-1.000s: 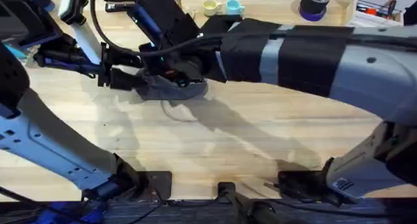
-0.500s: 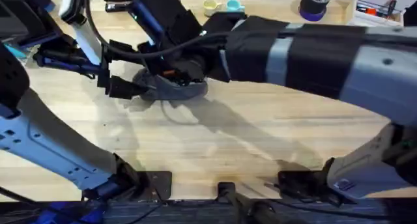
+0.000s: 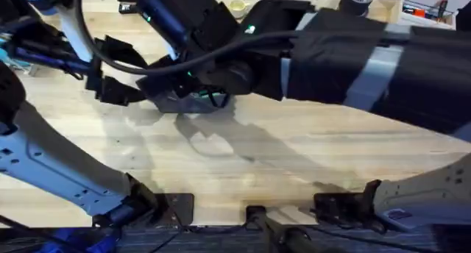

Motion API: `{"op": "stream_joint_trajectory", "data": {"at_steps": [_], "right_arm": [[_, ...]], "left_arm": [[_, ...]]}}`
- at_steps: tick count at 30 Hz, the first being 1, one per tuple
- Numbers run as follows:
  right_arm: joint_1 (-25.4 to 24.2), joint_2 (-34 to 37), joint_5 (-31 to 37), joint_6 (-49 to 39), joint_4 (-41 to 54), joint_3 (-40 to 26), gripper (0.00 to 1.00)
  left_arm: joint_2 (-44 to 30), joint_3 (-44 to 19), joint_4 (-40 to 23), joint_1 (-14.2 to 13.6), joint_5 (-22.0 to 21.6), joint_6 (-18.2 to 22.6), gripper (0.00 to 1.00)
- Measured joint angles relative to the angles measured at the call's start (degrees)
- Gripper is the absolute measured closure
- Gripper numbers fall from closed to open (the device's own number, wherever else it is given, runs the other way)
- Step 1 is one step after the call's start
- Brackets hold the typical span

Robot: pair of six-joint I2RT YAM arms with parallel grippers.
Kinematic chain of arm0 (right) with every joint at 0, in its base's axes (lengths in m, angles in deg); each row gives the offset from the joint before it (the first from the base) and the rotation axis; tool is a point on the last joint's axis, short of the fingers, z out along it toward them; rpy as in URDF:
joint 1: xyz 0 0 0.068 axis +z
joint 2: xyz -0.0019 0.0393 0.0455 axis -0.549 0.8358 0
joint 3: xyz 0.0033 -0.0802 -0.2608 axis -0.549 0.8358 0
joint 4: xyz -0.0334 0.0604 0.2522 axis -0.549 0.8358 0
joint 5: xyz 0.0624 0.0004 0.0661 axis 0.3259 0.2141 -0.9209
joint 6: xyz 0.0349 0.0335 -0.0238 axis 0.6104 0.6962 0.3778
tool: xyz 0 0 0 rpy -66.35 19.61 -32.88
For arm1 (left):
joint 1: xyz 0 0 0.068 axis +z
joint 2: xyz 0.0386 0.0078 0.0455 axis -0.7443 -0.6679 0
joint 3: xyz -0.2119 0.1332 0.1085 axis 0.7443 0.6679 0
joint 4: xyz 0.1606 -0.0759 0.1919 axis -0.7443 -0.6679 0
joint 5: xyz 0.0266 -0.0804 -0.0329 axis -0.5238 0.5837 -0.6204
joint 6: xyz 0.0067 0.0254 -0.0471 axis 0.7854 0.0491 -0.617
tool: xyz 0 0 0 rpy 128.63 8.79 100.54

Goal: Unzip the bag, pick up the pens from the table one at a time and place them inside, then zip the bag closed.

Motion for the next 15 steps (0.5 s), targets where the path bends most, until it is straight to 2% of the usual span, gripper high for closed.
{"op": "stream_joint_trajectory", "data": {"at_steps": [1,4,11,15], "right_arm": [[0.0,-0.2,0.0,0.0,0.8,0.0,0.020],[0.1,-1.9,-0.2,0.0,2.6,0.0,0.006],[1.2,-4.0,-4.8,1.5,3.2,0.0,0.006],[1.7,-4.0,-8.9,3.6,3.8,0.0,0.006]], "left_arm": [[0.0,-1.0,-0.6,0.4,-0.5,0.0,0.005],[0.0,-5.9,-2.5,2.9,-3.4,0.0,0.005],[0.0,-11.3,-4.1,5.9,-4.7,0.0,0.005],[0.0,-12.0,-5.0,6.8,-4.9,0.0,0.005]]}}
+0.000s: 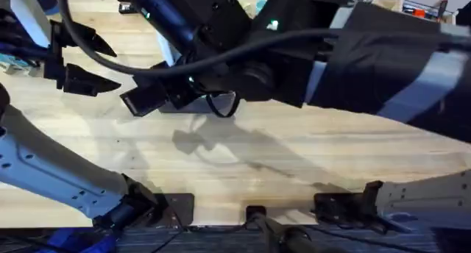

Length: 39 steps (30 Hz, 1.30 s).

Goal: Unzip the bag, pick up the pens from the table one at a time and place them inside, then zip the bag closed.

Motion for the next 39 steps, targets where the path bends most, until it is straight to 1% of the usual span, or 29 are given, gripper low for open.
{"op": "stream_joint_trajectory", "data": {"at_steps": [12,13,15,19,24,29,35,39], "right_arm": [[1.0,0.0,-1.8,5.8,0.3,0.0,0.006],[2.2,0.2,-1.2,7.3,0.3,0.0,0.006],[2.5,0.4,-0.2,8.7,0.3,0.0,0.006],[2.7,1.3,1.1,11.1,-0.2,0.0,0.005],[2.7,4.0,2.8,14.4,-1.9,0.0,0.005],[2.7,6.8,3.1,15.9,-4.5,0.0,0.004],[2.7,9.9,3.1,16.3,-7.3,0.0,0.004],[2.7,12.8,3.2,16.4,-10.2,0.0,0.004]], "left_arm": [[0.0,0.0,-0.1,0.0,0.0,0.0,0.007],[0.0,0.0,-0.2,0.0,0.0,0.0,0.006],[0.0,0.0,-0.3,0.0,0.0,0.0,0.006],[0.0,0.0,-0.3,0.0,0.0,0.0,0.006],[0.0,0.0,-0.3,0.3,0.0,0.0,0.007],[0.0,0.0,-0.3,1.9,0.0,0.0,0.007],[0.0,0.0,-0.3,4.6,0.0,0.0,0.006],[0.0,0.0,-0.3,6.2,0.9,0.0,0.007]]}}
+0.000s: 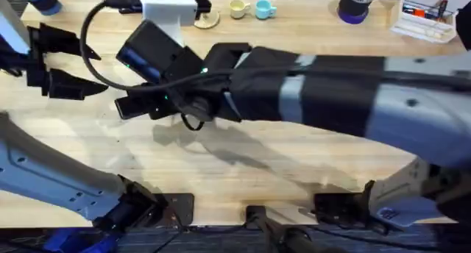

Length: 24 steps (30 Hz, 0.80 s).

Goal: Unzip the bag, pick up the pens from the table one at a time and place them inside, then zip the bag closed.

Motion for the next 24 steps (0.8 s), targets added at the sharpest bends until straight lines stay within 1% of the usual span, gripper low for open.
{"op": "stream_joint_trajectory", "data": {"at_steps": [1,2,4,13,15,20,22,24], "right_arm": [[0.0,0.6,0.1,0.0,-0.7,0.0,0.004],[0.0,2.2,1.1,0.0,-3.3,0.0,0.004],[0.0,2.9,1.9,0.1,-4.7,0.0,0.004],[0.0,4.7,6.0,1.1,-8.5,0.0,0.005],[0.0,6.3,7.9,1.1,-9.8,0.0,0.024],[0.1,8.2,9.6,1.1,-10.8,0.0,0.128],[0.1,8.5,10.6,1.1,-10.8,0.0,0.220],[0.1,8.6,11.7,1.2,-10.6,0.0,0.356]], "left_arm": [[0.0,0.0,-0.1,0.4,0.3,0.0,0.007],[0.0,0.0,-0.4,1.4,1.0,0.0,0.006],[0.0,0.0,-0.7,1.8,1.1,0.0,0.006],[0.0,0.0,-1.1,1.9,1.3,0.0,0.007],[0.0,0.0,-1.1,1.9,1.3,0.0,0.007],[0.0,0.0,-1.1,1.9,1.3,0.0,0.006],[0.0,0.0,-1.1,1.9,1.3,0.0,0.006],[0.0,0.0,-1.1,1.9,1.3,0.0,0.007]]}}
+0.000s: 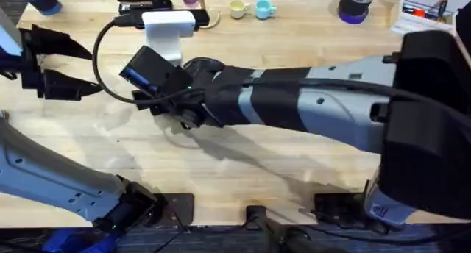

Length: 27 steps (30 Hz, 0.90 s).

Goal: Unzip the bag, pick up the pens from the table one at a time and place them inside, then zip the bag closed.

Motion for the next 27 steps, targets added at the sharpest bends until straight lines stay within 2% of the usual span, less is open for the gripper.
{"op": "stream_joint_trajectory", "data": {"at_steps": [9,11,21,27], "right_arm": [[-0.1,1.2,1.3,0.1,-0.3,0.0,0.887],[-0.1,1.5,1.4,0.2,-0.3,0.0,0.959],[-0.1,1.5,1.4,0.0,-0.2,0.0,0.970],[-0.1,1.3,1.3,-2.9,0.6,-0.4,0.972]], "left_arm": [[0.0,0.0,0.0,0.0,0.0,0.0,0.006],[0.0,0.0,0.0,0.0,0.0,0.0,0.006],[0.0,0.0,0.0,0.0,0.0,0.0,0.006],[0.0,0.0,0.0,0.0,0.0,0.0,0.007]]}}
